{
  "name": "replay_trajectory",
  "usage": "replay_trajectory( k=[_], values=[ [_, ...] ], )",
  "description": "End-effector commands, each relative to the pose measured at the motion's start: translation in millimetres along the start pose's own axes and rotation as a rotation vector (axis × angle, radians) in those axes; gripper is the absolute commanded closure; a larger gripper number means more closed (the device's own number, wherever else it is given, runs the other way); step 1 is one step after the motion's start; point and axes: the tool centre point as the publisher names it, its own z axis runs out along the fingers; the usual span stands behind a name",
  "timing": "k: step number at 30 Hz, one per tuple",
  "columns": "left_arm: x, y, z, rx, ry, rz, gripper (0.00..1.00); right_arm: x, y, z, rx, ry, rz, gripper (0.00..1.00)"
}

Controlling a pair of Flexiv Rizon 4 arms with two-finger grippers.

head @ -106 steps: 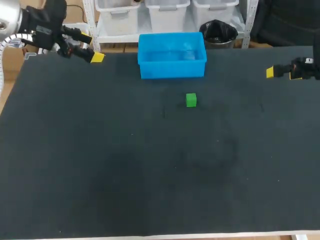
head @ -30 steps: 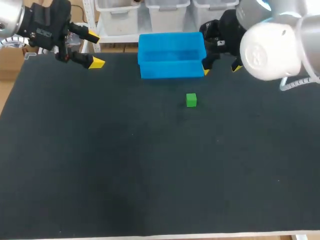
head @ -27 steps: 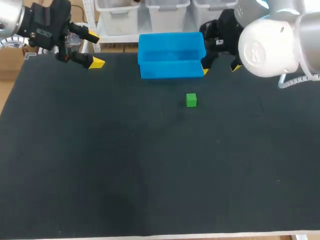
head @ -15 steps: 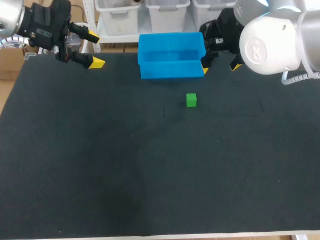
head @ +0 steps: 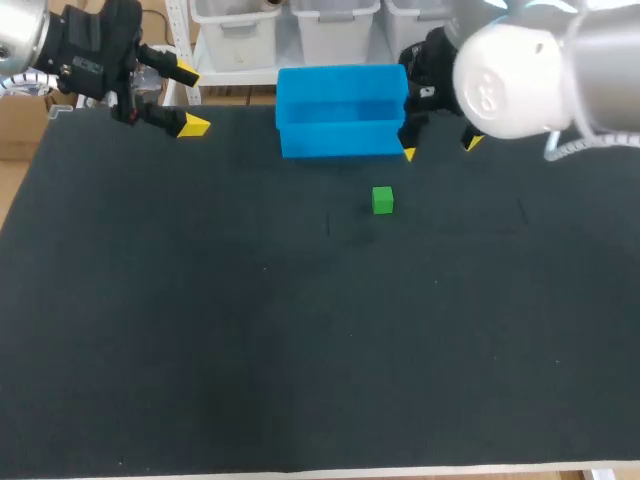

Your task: Use the left arm to pick the red cube and place it into the blue plastic box first, then use the right arm to grasp the green cube and put it into the same blue plastic box after the first action is fully finished.

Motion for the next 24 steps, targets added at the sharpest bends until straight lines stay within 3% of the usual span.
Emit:
replay_trajectory(
  k=[1,16,24],
  values=[
    [1.5,-0.2,-0.2,-0.001,-0.005,0.004,0.0,-13.3,7.3,6.9,0.023,0.082,0.021,0.0],
    [1.5,-0.2,-0.2,-0.001,-0.005,0.004,0.0,-25.6,43.2,20.4,0.035,0.147,0.092,0.0],
    [1.5,-0.2,-0.2,-0.001,-0.005,0.004,0.0,-26.7,47.6,23.4,0.041,0.167,0.091,0.0]
  ],
)
